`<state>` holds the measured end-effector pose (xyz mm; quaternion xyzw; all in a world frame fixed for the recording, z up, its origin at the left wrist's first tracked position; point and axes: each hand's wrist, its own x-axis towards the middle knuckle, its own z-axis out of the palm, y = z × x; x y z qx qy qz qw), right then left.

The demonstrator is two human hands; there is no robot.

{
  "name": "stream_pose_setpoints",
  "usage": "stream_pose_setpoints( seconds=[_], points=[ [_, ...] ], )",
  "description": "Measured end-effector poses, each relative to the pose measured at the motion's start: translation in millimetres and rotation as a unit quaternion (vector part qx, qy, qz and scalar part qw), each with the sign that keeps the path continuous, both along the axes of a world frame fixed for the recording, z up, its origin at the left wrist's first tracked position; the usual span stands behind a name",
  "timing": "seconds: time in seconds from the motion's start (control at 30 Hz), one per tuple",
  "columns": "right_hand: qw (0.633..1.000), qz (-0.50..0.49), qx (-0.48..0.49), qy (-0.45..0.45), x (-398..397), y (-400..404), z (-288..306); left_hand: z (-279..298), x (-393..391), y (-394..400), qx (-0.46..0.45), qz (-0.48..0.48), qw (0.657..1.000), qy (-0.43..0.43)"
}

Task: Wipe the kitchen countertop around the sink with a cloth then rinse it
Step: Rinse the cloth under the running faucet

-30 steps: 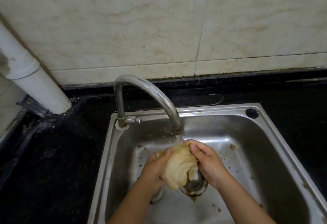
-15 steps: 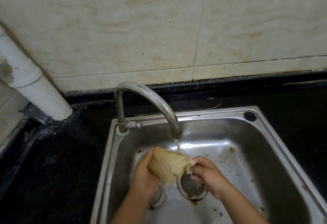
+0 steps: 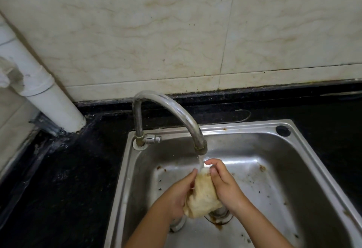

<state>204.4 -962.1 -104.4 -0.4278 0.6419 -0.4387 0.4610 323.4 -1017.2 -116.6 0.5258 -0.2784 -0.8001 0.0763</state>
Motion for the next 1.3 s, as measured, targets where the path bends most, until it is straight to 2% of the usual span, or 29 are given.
stream_pose_setpoints(
  seconds=[0.07, 0.13, 0.23, 0.3, 0.4, 0.47, 0.53, 0.6, 0.7, 0.77, 0.83, 0.97, 1.03, 1.1, 1.2, 1.3],
  points=[
    [0.999, -0.008, -0.022, 0.044, -1.9, -0.1, -2.0, -0.3, -6.0, 2.3, -0.021, 0.039, 0.999, 0.012],
    [0.994, -0.012, -0.042, 0.103, -5.7, 0.7, -1.4, -0.9, -11.5, 2.1, -0.086, 0.088, 0.992, 0.005],
    [0.977, -0.010, -0.073, 0.200, -7.2, 3.9, -2.5, 0.2, -23.3, 1.5, -0.198, 0.130, 0.971, -0.044],
    [0.959, 0.013, -0.081, 0.271, 2.3, 5.7, -2.7, 2.0, -33.0, 4.9, -0.242, 0.138, 0.955, -0.102],
    [0.927, 0.015, -0.134, 0.350, 16.8, 1.8, -10.1, 6.3, -43.7, 7.5, -0.237, 0.175, 0.949, -0.111],
    [0.925, 0.029, -0.097, 0.366, 13.0, -7.2, -11.6, 7.1, -46.8, 9.6, -0.230, 0.173, 0.953, -0.089],
    [0.935, 0.054, -0.020, 0.349, 1.2, -17.1, -15.1, 8.9, -46.9, 13.0, -0.230, 0.154, 0.958, -0.080],
    [0.943, 0.035, 0.029, 0.330, -6.6, -25.1, -13.9, 7.1, -46.4, 16.0, -0.235, 0.150, 0.958, -0.071],
    [0.971, 0.035, 0.007, 0.236, 7.8, -21.4, -3.3, 0.1, -40.9, 11.1, -0.228, 0.186, 0.953, -0.073],
    [0.976, 0.053, -0.013, 0.209, 20.0, -12.4, 5.7, -2.6, -40.2, 9.2, -0.229, 0.201, 0.951, -0.047],
    [0.972, 0.047, -0.029, 0.227, 18.1, -10.8, 3.2, -0.8, -44.6, 12.4, -0.220, 0.199, 0.955, -0.030],
    [0.951, 0.054, 0.028, 0.303, -6.2, -24.7, -7.5, 1.8, -45.2, 25.7, -0.168, 0.201, 0.965, 0.017],
    [0.948, 0.068, 0.033, 0.308, -9.0, -24.2, -10.9, 0.7, -38.9, 25.0, -0.157, 0.198, 0.967, 0.027],
    [0.971, -0.002, 0.015, 0.240, -6.6, -18.2, -9.4, 0.3, -32.3, 18.5, -0.140, 0.221, 0.965, 0.029],
    [0.990, -0.127, 0.004, 0.053, -1.1, -16.1, -3.4, 7.3, -24.8, 4.9, -0.134, 0.215, 0.967, 0.009],
    [0.986, -0.125, 0.041, -0.100, -0.5, -21.0, -1.8, 12.5, -17.6, -5.2, -0.197, 0.162, 0.966, -0.053]
  ],
)
